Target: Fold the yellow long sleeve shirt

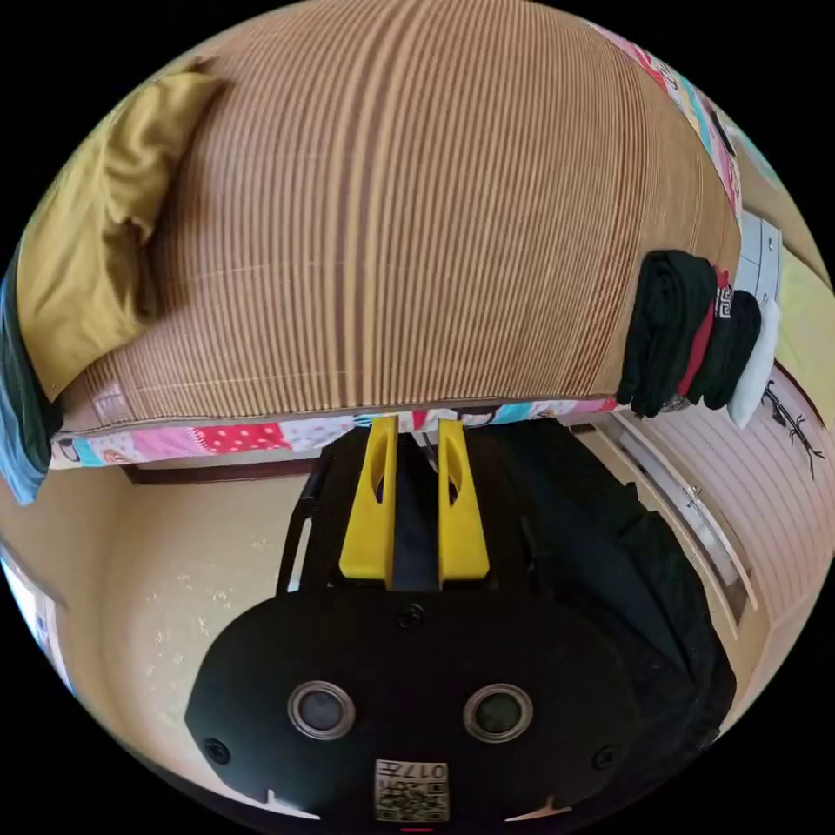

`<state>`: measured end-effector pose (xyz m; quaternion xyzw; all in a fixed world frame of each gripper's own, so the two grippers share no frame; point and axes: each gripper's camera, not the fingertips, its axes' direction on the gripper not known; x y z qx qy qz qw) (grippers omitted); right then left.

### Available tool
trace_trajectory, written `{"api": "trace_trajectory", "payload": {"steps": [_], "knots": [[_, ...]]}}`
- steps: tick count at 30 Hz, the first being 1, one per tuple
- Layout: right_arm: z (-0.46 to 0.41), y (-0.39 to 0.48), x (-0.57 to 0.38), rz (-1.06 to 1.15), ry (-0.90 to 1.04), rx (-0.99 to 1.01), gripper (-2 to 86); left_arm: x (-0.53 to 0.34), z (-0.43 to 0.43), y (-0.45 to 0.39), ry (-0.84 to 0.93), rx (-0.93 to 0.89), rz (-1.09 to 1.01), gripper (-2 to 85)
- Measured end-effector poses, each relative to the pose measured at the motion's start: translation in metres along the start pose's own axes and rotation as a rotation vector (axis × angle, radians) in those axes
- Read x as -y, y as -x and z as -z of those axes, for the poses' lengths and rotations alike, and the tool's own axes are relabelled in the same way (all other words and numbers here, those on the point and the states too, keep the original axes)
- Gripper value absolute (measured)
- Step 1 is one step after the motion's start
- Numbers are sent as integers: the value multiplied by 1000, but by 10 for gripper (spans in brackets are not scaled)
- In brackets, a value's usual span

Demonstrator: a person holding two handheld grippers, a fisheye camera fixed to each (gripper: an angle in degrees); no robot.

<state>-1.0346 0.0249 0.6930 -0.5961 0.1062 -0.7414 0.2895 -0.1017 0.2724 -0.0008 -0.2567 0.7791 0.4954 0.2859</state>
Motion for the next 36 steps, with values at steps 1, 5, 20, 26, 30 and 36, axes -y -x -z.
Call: {"api": "trace_trajectory", "payload": {"steps": [1, 5, 20, 26, 30, 36], "knots": [[-19, 15, -4, -8, 44, -2, 6, -4, 5, 7, -14, 1, 10, 77], [-31, 96, 6, 58, 71, 36, 5, -43, 6, 47, -108, -46, 114, 69], [89, 362, -18, 380, -401, 100, 3, 0, 65, 37, -387, -203, 209, 95], [8, 287, -38, 85, -341, 205, 3, 73, 135, 1, -518, -163, 115, 115], [-36, 236, -73, -105, -299, 208, 3, 118, 139, -8, -508, -127, 114, 121], [-81, 193, -139, -324, -341, 280, 3, 138, 92, -14, -543, -68, 82, 55]]}}
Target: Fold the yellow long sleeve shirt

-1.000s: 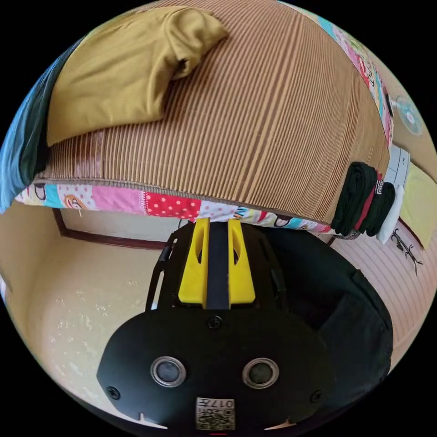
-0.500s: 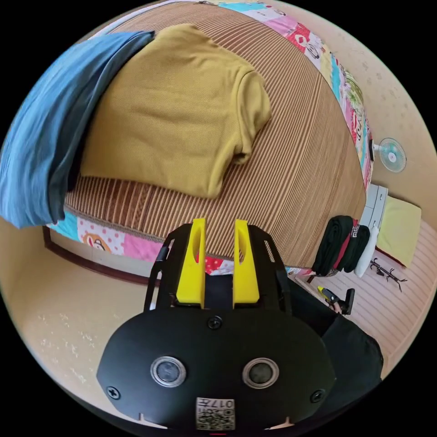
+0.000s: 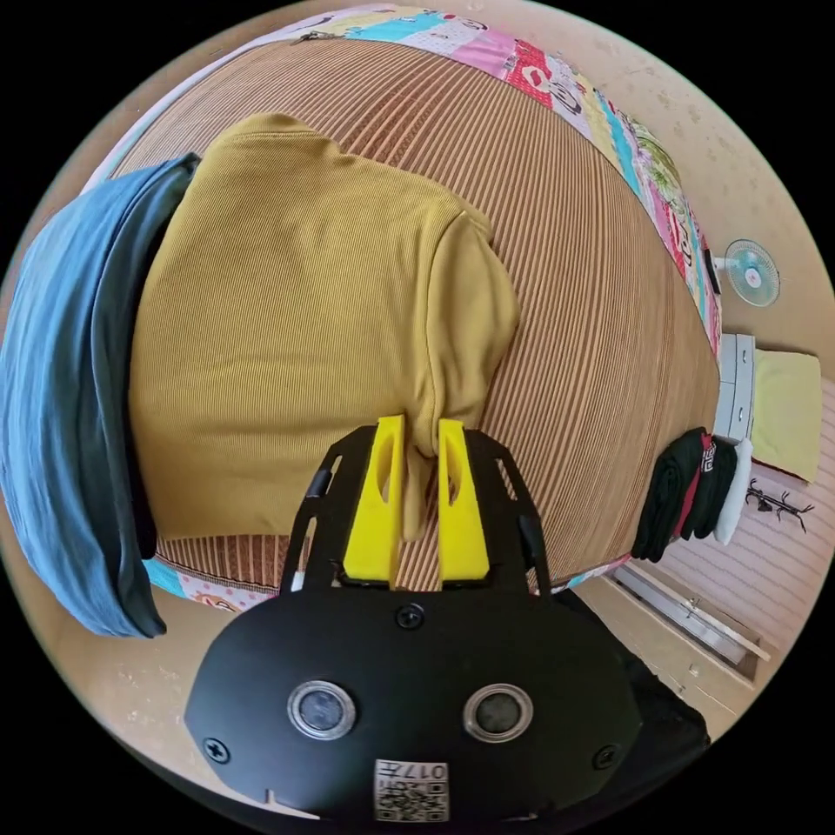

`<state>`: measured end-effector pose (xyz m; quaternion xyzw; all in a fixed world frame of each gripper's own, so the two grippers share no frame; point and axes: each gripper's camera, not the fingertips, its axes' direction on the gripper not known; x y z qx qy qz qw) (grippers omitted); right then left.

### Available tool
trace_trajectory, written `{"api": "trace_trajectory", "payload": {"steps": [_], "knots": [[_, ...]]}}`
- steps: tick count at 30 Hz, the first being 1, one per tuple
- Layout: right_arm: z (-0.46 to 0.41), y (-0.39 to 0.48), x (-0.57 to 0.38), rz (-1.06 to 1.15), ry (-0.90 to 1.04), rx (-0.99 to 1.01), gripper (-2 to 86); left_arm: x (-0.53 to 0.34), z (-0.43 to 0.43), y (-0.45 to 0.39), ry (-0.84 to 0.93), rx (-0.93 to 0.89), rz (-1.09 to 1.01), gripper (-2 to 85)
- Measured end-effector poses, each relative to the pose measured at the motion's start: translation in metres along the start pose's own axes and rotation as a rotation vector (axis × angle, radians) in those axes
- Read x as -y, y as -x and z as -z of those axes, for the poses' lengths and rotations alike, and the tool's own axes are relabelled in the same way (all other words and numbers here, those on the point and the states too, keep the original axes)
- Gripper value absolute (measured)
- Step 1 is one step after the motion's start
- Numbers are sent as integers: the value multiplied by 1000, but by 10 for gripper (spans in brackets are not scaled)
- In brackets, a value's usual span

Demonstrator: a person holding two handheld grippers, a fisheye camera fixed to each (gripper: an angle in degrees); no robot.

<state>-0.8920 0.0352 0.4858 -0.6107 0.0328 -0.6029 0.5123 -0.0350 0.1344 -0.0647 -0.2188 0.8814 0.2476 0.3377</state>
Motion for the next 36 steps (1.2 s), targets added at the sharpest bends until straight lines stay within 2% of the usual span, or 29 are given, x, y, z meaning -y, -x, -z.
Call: {"api": "trace_trajectory", "payload": {"steps": [4, 6, 7, 8, 9, 11, 14, 19, 21, 22, 24, 25, 27, 29, 31, 33, 34, 36], "knots": [[-18, -4, -16, -34, -49, 55, 3, -28, -16, 25, -1, -206, 56, 33], [-31, 6, -14, -21, -46, 44, 3, -54, -12, 54, -37, -491, 95, 26], [-40, 16, -10, -5, -44, 35, 3, -61, -8, 61, -60, -574, 85, 24], [-48, 28, -6, 17, -51, 31, 3, -76, 6, 74, -123, -730, 38, 20], [-51, 35, -3, 32, -57, 31, 3, -93, 28, 84, -198, -859, -39, 16], [-59, 70, 7, 129, -93, 27, 3, -118, 69, 97, -297, -949, -168, 13], [-63, 118, 19, 279, -143, -11, 3, -155, 147, 106, -418, -967, -426, 11], [-61, 192, 27, 496, -250, -18, 3, -200, 255, 96, -586, -1122, -871, 7], [-60, 219, 23, 583, -288, 3, 4, -226, 293, 82, -676, -1256, -1111, 6], [-60, 235, 19, 640, -309, 31, 4, -230, 298, 79, -699, -1304, -1162, 6], [-60, 255, 8, 737, -337, 87, 4, -237, 305, 72, -778, -1547, -1305, 7], [-60, 266, -2, 800, -354, 122, 5, -235, 302, 70, -785, -1613, -1330, 7], [-63, 277, -17, 886, -375, 172, 6, -212, 282, 58, -702, -1782, -1352, 7], [-67, 279, -36, 995, -390, 251, 8, -198, 265, 42, -636, -1819, -1321, 7], [-70, 275, -50, 1086, -393, 319, 12, -205, 253, 16, -607, -1853, -1413, 8], [-72, 268, -65, 1191, -401, 388, 18, -220, 237, -35, -427, -2020, -1603, 8], [-73, 262, -76, 1268, -409, 442, 25, -225, 231, -49, -367, -2078, -1643, 8], [-75, 252, -93, 1384, -420, 539, 40, -248, 208, -100, -133, -2309, -1746, 8]]}}
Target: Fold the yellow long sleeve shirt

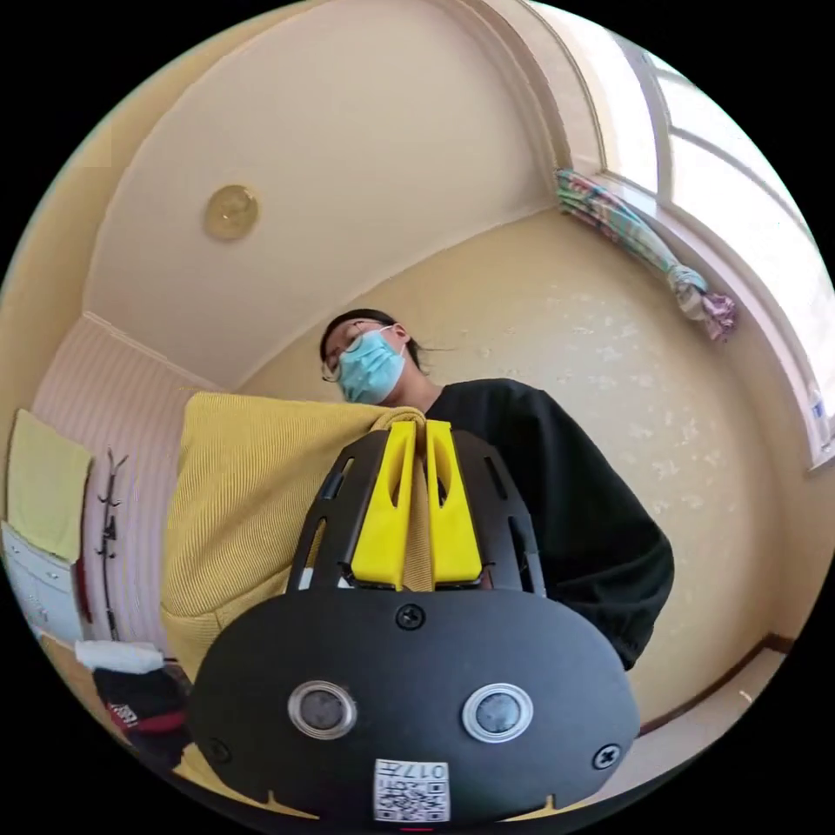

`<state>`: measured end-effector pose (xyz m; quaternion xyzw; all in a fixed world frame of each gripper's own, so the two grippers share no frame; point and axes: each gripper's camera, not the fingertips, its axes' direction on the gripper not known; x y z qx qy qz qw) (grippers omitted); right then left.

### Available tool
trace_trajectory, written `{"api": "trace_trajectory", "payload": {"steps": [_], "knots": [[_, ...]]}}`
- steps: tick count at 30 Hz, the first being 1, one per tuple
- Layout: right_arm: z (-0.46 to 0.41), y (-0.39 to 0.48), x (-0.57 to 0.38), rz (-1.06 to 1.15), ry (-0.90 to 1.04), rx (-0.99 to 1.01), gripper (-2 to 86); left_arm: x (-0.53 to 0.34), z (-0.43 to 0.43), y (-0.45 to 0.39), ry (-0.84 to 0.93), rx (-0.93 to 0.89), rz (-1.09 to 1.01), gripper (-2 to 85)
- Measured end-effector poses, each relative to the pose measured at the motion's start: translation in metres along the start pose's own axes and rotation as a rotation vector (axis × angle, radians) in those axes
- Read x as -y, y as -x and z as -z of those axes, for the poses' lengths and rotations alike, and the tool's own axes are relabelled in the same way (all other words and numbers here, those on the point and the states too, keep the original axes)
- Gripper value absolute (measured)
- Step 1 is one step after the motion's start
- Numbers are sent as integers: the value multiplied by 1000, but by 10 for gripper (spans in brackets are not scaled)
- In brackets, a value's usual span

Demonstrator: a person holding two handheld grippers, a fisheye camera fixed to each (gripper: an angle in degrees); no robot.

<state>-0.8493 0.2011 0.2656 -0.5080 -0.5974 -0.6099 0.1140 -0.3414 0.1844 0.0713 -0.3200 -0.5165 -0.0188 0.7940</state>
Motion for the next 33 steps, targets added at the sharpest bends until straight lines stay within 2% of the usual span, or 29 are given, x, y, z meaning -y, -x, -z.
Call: {"api": "trace_trajectory", "payload": {"steps": [3, 7, 10, 13, 15, 18, 20, 22, 27, 31, 33], "knots": [[3, 29, -15, 161, -71, 114, 89, -30, -36, 37, -24, -250, -1, 8], [-8, 92, -44, 548, -39, 282, 150, -62, -62, 58, 5, -345, 36, 8], [-34, 134, -73, 773, 85, 328, 140, -90, -65, 69, -2, -391, 51, 9], [-64, 161, -103, 944, 248, 367, 75, -119, -54, 76, -46, -390, 64, 9], [-75, 164, -116, 962, 250, 319, 34, -139, -40, 78, -59, -377, 78, 9], [-70, 145, -117, 880, 129, 352, 16, -159, -16, 70, -71, -303, 86, 9], [-43, 108, -111, 726, -107, 476, 11, -170, 2, 59, -106, -269, 54, 9], [-29, 83, -111, 657, -226, 553, 11, -182, 22, 48, -166, -237, 1, 8], [-55, 97, -126, 786, -193, 484, 29, -216, 56, 52, -176, -257, -74, 8], [-93, 93, -117, 798, -207, 647, 132, -249, 71, 72, -160, -241, -69, 8], [-122, 95, -111, 786, -149, 565, 149, -272, 79, 96, -167, -283, -60, 8]]}}
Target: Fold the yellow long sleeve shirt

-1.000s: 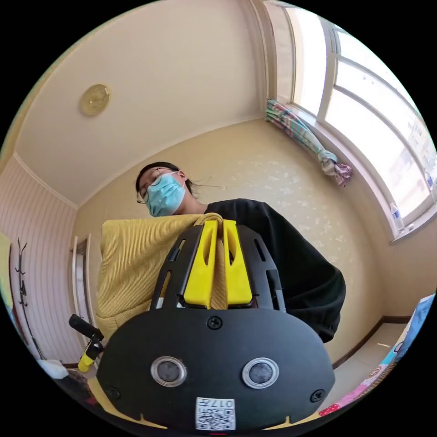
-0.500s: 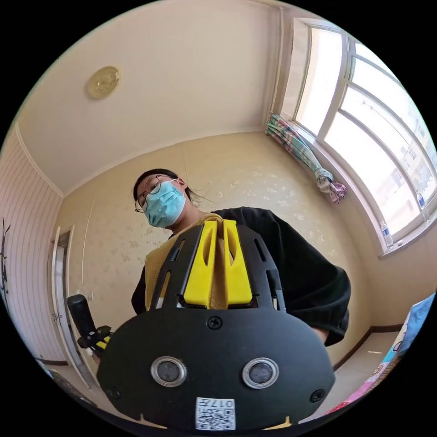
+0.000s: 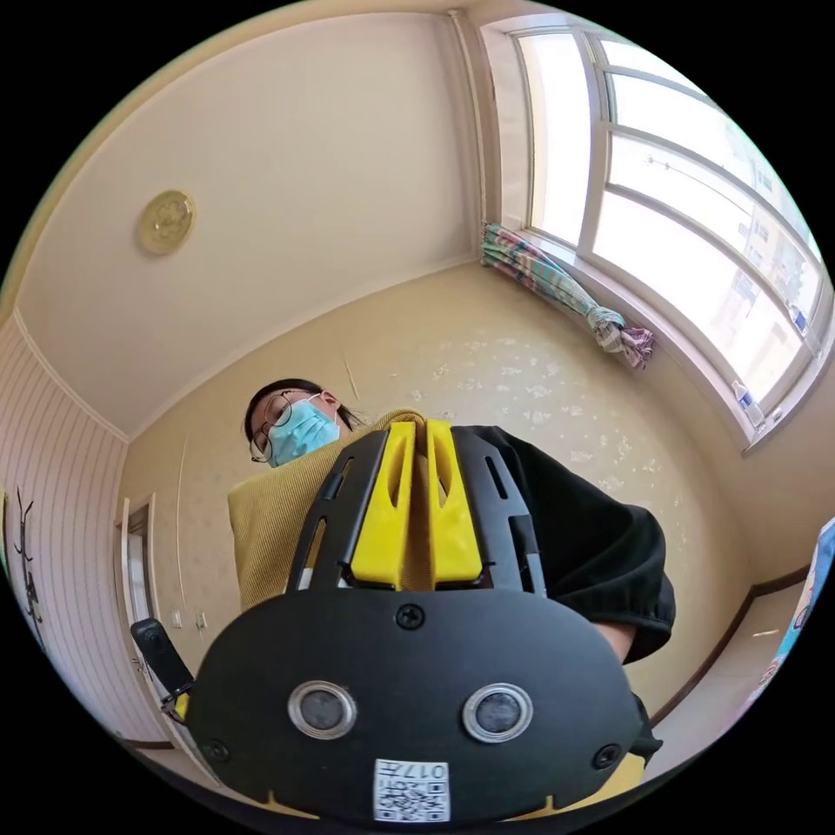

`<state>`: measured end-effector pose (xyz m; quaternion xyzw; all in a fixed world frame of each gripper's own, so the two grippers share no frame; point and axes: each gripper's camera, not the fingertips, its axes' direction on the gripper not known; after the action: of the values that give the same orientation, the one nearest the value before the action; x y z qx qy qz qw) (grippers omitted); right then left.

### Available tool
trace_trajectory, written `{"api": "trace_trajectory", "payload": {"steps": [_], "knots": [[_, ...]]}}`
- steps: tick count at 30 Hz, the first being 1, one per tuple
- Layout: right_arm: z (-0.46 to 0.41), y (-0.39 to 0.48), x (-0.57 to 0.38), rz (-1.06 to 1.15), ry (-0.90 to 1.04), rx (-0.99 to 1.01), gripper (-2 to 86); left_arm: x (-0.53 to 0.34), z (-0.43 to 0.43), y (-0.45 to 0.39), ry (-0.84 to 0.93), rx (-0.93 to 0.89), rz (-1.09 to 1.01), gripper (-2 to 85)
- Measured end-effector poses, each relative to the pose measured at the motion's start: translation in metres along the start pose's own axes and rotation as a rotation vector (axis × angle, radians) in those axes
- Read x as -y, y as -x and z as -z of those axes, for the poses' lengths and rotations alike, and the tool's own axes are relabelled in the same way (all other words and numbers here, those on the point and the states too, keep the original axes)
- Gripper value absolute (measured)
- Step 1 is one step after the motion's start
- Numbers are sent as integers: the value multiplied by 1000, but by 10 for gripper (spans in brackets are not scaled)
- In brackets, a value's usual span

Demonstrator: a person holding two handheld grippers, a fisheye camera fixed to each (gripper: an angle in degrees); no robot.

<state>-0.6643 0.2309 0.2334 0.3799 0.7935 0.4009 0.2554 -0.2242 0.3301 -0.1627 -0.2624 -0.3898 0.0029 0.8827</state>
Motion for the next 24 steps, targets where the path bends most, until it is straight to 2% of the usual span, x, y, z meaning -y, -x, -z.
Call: {"api": "trace_trajectory", "payload": {"steps": [3, 5, 6, 8, 10, 12, 13, 14, 15, 16, 18, 19, 21, 23, 24], "knots": [[-59, -22, -7, -13, 206, -51, 128, -33, 26, 32, 1, -20, 42, 9], [-98, -32, -13, 4, 309, -90, 64, -53, 43, 52, 11, -18, 85, 8], [-101, -34, -15, 15, 287, -98, 58, -64, 56, 61, 20, -9, 101, 8], [-81, -49, -15, -17, 118, -172, 43, -74, 76, 63, 35, 15, 85, 9], [-48, -70, -16, -103, -42, -204, 38, -80, 98, 58, 80, 149, 87, 9], [-29, -78, -12, -105, -113, -218, 35, -89, 132, 63, 177, 469, 258, 9], [-23, -74, -7, -90, -150, -333, 33, -93, 143, 67, 198, 539, 326, 8], [-19, -72, -1, -80, -173, -427, 32, -102, 168, 74, 223, 691, 467, 9], [-16, -72, 2, -79, -184, -458, 32, -113, 190, 75, 239, 876, 558, 11], [-12, -72, 8, -84, -215, -502, 32, -119, 199, 74, 252, 981, 587, 10], [-12, -74, 15, -74, -239, -561, 32, -147, 238, 77, 308, 1513, 774, 7], [-22, -76, 21, -48, -199, -621, 32, -157, 249, 79, 312, 1639, 838, 6], [-49, -83, 28, -8, -90, -769, 32, -193, 285, 88, 292, 2050, 1007, 28], [-83, -105, 35, -16, 40, -895, 33, -218, 290, 107, 326, 2159, 963, 48], [-91, -112, 36, -21, 67, -906, 33, -235, 284, 128, 373, 2147, 903, 53]]}}
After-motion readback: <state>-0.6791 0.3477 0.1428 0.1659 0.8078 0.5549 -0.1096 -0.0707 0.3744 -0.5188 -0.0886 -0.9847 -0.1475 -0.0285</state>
